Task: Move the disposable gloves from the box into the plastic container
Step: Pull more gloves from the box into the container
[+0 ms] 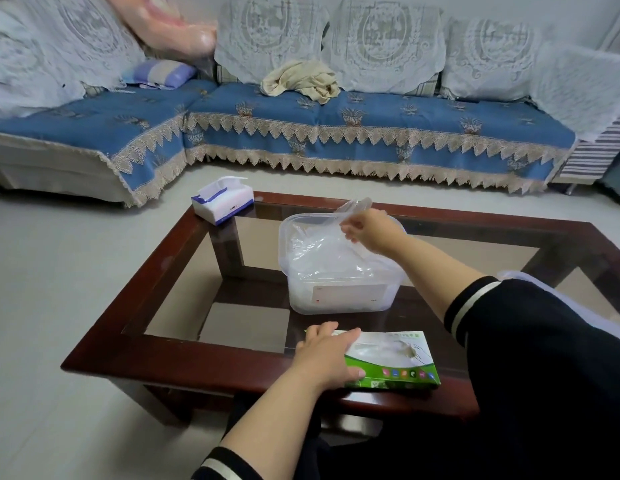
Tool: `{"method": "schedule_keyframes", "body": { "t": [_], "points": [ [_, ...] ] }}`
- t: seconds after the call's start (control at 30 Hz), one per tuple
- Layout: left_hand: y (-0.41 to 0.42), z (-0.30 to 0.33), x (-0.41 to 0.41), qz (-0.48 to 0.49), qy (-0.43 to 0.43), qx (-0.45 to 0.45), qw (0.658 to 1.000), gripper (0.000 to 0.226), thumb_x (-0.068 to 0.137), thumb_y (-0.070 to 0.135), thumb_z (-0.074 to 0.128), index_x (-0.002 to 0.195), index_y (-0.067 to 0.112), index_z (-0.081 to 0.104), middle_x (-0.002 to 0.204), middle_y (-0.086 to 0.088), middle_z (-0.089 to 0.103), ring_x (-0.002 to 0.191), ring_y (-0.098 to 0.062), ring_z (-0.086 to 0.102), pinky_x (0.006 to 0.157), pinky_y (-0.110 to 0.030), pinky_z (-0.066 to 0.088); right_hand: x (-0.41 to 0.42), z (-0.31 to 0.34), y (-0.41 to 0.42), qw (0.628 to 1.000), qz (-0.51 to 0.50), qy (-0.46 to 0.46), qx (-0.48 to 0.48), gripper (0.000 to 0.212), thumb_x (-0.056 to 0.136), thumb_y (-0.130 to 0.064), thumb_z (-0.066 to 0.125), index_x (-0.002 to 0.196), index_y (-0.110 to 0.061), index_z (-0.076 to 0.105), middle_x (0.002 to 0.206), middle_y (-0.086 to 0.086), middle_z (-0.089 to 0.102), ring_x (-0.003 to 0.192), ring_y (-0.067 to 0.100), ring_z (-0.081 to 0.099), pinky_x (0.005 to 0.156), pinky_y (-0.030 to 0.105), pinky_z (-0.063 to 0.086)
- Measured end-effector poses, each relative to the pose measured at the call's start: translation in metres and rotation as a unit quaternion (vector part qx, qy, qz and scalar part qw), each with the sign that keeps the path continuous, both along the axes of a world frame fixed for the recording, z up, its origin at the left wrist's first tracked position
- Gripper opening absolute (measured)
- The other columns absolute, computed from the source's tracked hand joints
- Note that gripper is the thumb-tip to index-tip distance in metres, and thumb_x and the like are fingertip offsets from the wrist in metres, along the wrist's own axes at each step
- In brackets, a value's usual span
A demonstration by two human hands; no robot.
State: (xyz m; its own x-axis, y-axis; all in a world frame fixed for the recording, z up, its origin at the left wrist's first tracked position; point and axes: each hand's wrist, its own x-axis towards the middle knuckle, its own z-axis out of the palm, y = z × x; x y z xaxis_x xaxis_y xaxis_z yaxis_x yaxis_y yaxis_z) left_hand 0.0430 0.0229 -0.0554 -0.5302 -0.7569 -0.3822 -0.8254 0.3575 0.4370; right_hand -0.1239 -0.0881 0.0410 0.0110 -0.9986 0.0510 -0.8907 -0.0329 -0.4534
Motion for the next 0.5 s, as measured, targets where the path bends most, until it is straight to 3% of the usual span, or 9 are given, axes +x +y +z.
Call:
{"method": "schedule_keyframes", "body": {
  "t": [0.13, 0.3, 0.4, 0.5],
  "points": [
    [0.0, 0.0, -0.001, 0.001, -0.005, -0.002, 1.0, 0.076, 0.085, 0.047, 0.063, 0.149, 0.042, 0.023, 0.159, -0.002, 0.013, 0.144, -0.027, 0.008, 0.115, -0.045, 0.02, -0.021, 0.02, 0.01, 0.987, -0.041, -0.141, -0.067, 0.024, 0.097, -0.021, 0.053, 0.11, -0.004, 0.065, 0.094, 0.007, 0.069, 0.09, 0.029, 0.066, 0.084, 0.04, 0.056],
    [0.003, 0.001, -0.002, 0.002, -0.011, -0.005, 1.0, 0.076, 0.085, 0.048, 0.062, 0.15, 0.041, 0.022, 0.159, -0.003, 0.012, 0.144, -0.028, 0.009, 0.115, -0.047, 0.02, -0.045, 0.029, 0.026, 0.889, -0.124, -0.423, -0.124, 0.021, 0.095, -0.007, 0.056, 0.113, 0.002, 0.063, 0.087, 0.007, 0.069, 0.079, 0.014, 0.066, 0.083, 0.027, 0.056],
    [0.006, 0.001, -0.004, 0.009, -0.013, -0.008, 1.0, 0.076, 0.085, 0.047, 0.062, 0.149, 0.041, 0.022, 0.159, -0.002, 0.013, 0.144, -0.028, 0.01, 0.115, -0.047, 0.021, -0.048, 0.024, 0.027, 0.883, -0.117, -0.446, -0.09, 0.02, 0.095, -0.006, 0.055, 0.112, 0.0, 0.062, 0.086, 0.005, 0.069, 0.078, 0.012, 0.066, 0.076, 0.022, 0.057],
    [0.009, 0.002, -0.006, 0.017, -0.009, -0.012, 1.0, 0.076, 0.085, 0.047, 0.062, 0.149, 0.041, 0.022, 0.158, -0.002, 0.013, 0.143, -0.027, 0.01, 0.115, -0.046, 0.021, -0.044, 0.015, 0.019, 0.902, -0.089, -0.419, -0.051, 0.023, 0.092, -0.007, 0.059, 0.113, 0.001, 0.062, 0.092, 0.007, 0.069, 0.085, 0.018, 0.067, 0.078, 0.024, 0.057]
  ]
}}
